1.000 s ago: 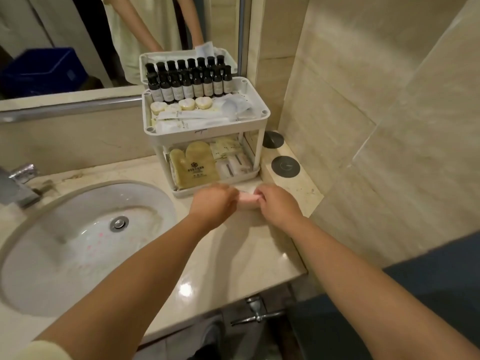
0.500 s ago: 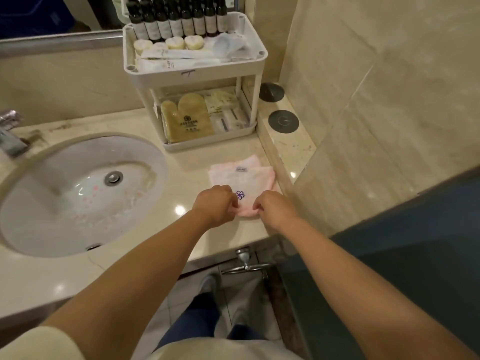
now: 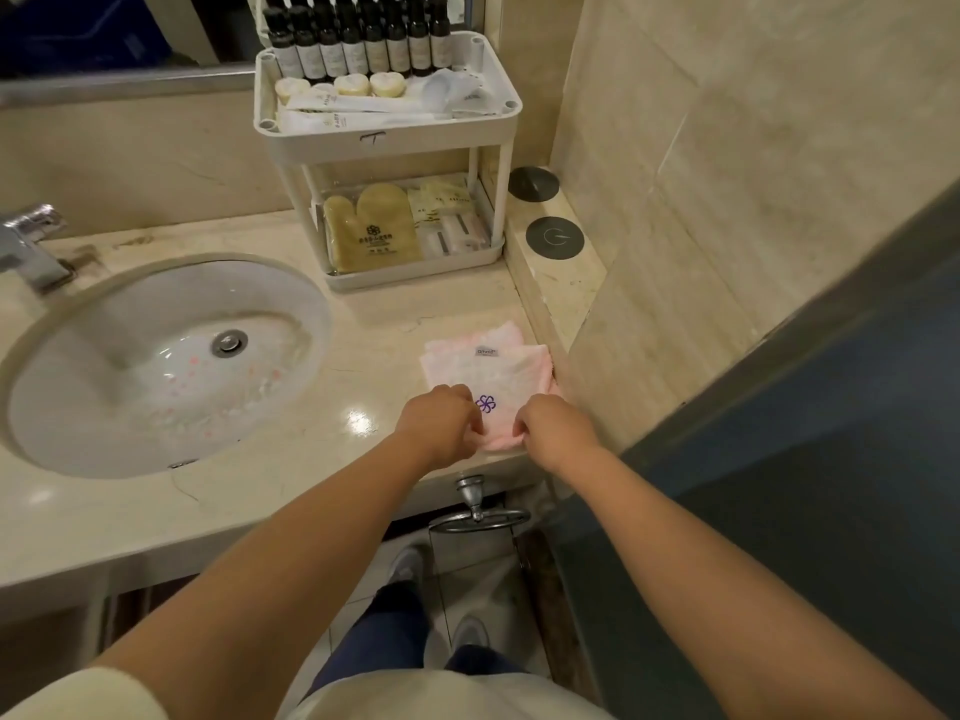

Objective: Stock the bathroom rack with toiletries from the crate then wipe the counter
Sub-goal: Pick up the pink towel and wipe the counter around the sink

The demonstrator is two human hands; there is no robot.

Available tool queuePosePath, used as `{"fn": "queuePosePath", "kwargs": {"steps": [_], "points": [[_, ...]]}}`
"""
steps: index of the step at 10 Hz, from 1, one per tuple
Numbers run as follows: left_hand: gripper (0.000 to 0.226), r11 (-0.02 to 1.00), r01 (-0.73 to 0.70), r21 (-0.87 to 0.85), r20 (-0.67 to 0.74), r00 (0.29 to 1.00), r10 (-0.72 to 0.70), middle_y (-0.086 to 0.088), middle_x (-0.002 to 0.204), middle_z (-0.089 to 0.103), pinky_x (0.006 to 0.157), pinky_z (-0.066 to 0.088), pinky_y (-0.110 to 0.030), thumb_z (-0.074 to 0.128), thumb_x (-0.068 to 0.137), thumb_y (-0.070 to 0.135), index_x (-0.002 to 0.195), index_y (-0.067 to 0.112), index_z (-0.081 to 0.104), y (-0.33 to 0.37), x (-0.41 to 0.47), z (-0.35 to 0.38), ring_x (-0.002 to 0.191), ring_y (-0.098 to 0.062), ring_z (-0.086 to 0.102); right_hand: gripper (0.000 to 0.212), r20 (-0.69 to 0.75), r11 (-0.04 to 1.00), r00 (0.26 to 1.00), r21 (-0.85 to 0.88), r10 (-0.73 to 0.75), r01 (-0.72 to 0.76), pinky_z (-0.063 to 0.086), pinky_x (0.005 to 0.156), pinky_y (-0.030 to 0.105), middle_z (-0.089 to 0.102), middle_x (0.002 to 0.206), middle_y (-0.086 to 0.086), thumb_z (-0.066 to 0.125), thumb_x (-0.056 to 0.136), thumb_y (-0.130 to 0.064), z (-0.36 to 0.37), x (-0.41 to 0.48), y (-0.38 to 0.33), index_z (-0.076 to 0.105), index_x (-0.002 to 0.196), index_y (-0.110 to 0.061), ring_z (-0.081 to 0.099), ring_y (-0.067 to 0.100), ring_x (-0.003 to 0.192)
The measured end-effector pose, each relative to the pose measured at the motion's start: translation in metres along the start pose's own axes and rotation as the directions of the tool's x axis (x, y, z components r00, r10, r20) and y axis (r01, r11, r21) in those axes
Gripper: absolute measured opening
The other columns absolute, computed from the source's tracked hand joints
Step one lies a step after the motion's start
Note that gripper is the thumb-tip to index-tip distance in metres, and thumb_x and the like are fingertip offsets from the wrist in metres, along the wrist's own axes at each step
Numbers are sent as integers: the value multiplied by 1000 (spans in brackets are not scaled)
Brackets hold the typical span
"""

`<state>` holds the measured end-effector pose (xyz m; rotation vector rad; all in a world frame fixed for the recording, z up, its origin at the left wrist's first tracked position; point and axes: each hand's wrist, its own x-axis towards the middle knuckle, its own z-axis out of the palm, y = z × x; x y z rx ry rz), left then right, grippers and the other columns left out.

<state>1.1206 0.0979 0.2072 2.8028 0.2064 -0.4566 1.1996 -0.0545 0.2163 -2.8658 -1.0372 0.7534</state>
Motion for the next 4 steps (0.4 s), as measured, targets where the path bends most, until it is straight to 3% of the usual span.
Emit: {"fn": "queuePosePath", "kwargs": {"steps": [1, 2, 3, 4], "points": [[36, 998, -8, 55, 39, 999, 6, 11, 134, 50, 78, 45, -28, 68, 81, 26, 117, 34, 66, 1, -10, 3, 118, -14, 50, 35, 3, 1000, 1000, -14, -19, 19, 49, 86, 35, 57, 124, 6, 50, 92, -5, 5, -8, 0, 66, 120, -19, 58, 27, 107], [50, 983, -53, 176, 125, 992, 31, 4, 148, 39, 97, 45, -36, 66, 85, 32, 134, 32, 54, 3, -22, 8, 133, -20, 39, 39, 53, 999, 998, -10, -37, 37, 48, 85, 34, 48, 127, 5, 53, 90, -9, 9, -19, 0, 58, 128, -17, 56, 27, 108], [67, 967, -60, 247, 211, 978, 7, -2, 162, 11, 120, 15, -47, 58, 91, 42, 149, 30, 29, 4, -33, 18, 149, -26, 11, 42, 101, 999, 994, -18, -43, 45, 50, 89, 37, 45, 126, 5, 55, 89, -14, 12, -26, 0, 55, 130, -14, 55, 27, 108], [72, 984, 2, 180, 192, 981, -37, -2, 163, 10, 121, 3, -47, 53, 93, 49, 153, 27, 19, 8, -42, 20, 150, -25, 1, 42, 125, 996, 990, -45, -68, 74, 47, 93, 36, 46, 128, 10, 54, 90, -20, 13, -33, -7, 54, 130, -10, 50, 27, 114]]}}
